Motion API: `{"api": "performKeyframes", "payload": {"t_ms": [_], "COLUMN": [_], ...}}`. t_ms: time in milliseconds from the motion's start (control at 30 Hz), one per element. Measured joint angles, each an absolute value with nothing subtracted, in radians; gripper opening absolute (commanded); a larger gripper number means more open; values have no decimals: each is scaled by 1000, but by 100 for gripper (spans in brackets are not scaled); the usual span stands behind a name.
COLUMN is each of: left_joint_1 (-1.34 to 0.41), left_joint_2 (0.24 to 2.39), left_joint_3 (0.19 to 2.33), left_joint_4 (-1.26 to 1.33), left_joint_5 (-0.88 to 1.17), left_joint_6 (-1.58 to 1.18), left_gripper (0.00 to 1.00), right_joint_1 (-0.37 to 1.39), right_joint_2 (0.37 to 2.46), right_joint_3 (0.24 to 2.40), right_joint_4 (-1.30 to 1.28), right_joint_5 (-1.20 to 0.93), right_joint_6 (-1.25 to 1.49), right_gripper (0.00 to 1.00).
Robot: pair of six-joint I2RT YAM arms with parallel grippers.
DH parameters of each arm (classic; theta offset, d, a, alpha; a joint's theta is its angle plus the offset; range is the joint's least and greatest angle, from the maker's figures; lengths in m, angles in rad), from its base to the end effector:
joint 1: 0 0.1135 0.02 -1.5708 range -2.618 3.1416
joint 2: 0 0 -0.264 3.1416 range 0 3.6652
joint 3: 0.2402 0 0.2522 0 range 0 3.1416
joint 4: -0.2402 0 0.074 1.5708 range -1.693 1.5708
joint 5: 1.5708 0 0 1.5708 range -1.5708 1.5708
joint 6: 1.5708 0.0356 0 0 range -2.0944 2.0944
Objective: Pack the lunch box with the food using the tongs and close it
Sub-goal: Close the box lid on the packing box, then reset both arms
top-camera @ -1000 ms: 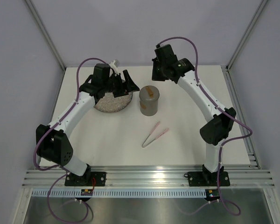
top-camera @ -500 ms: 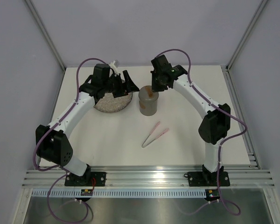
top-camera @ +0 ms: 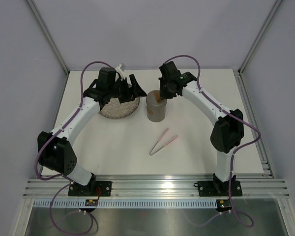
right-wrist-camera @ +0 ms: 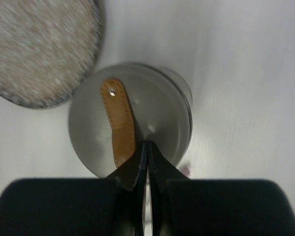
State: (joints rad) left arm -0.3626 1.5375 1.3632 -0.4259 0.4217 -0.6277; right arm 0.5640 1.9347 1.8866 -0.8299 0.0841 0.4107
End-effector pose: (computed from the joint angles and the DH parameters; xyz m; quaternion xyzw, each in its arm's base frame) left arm 0.3228 -0.1380 0.3338 -0.0175 0.8703 -0.3796 0.3134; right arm 0.3662 0.2281 0.3241 -0.0577 0.9381 0.1239 0.3182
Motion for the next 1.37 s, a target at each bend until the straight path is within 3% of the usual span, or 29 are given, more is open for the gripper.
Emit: {"api": "performKeyframes", "payload": {"t_ms": [300,367,400,433,533,700,1133,1367], "left_joint_1": [-363,-363,-363,-363,-363,-363,-363,-362], "left_joint_2": [1524,1519,1514,1509,1480,1392,1231,1163], "left_joint_3": [1345,1345,1345,1345,1345,1311,1256,1253], "left_joint_4": [-426,-428,-429,-431,-449,-473,-611,-664], "left_joint_5": [420,416,413,411,402,362,190,122], "left_joint_6": [-628,-625,-624,-621,-611,-579,-484,-458], "left_gripper": [83,83,83,83,85,88,90,91], "right_joint_1": [568,568,568,569,569,571,572,572], "right_joint_2": [1907,1869,1837,1794,1649,1441,1009,885], "right_joint_3": [1845,1841,1828,1807,1737,1641,990,895], "right_joint_4": [-817,-823,-819,-812,-792,-755,-721,-756], "right_joint_5": [97,116,125,141,191,324,538,569], "right_joint_6": [418,418,418,418,422,419,540,624], "right_gripper": [11,17,23,39,75,99,99,100]}}
